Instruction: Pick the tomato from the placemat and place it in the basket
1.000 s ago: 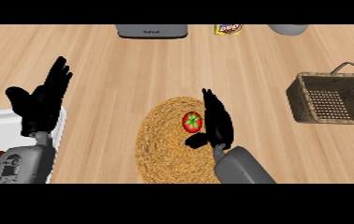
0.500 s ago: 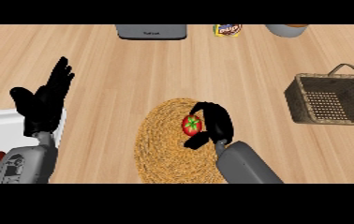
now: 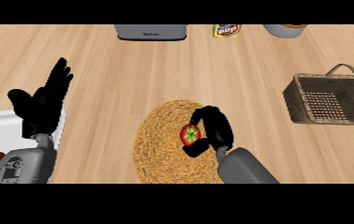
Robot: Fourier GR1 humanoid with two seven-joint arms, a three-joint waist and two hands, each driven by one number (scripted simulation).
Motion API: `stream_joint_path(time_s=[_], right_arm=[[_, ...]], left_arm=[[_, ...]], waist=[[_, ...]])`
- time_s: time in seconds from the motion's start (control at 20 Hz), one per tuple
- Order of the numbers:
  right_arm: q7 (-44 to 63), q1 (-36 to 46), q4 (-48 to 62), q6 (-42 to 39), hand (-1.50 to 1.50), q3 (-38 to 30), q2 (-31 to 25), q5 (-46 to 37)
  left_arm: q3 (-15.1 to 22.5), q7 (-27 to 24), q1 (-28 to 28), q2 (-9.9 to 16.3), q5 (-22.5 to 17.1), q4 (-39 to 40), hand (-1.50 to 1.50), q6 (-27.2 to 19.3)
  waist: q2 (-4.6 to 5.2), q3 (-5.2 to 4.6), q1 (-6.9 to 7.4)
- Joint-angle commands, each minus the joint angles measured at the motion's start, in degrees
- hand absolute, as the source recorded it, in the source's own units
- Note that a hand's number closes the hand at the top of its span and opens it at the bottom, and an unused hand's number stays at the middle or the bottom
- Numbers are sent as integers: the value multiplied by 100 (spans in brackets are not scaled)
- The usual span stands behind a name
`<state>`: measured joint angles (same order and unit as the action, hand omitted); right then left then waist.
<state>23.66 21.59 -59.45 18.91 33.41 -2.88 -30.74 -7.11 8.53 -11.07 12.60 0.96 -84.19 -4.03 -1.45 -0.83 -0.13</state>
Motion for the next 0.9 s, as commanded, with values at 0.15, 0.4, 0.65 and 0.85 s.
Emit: stream_joint_path(time_s=[0.15,0.4,0.65,0.85], right_arm=[[-1871,-1860,-1143,-949,150,1615,-895,33],[-3320,-3145,-2509,-680,150,1844,-2169,452],[-4343,-4253,-4520,-401,150,1654,-3177,1245],[-4898,-4962,-5962,-319,150,1118,-4125,2024]], left_arm=[[-187,106,47,114,-31,-55,0,-75],[-269,112,179,190,-67,-76,0,-32],[-261,180,129,85,-118,-158,0,-95],[-182,136,307,37,-76,-294,0,-82]], waist=[[44,87,-197],[48,87,-370],[69,78,-401],[71,77,-346]])
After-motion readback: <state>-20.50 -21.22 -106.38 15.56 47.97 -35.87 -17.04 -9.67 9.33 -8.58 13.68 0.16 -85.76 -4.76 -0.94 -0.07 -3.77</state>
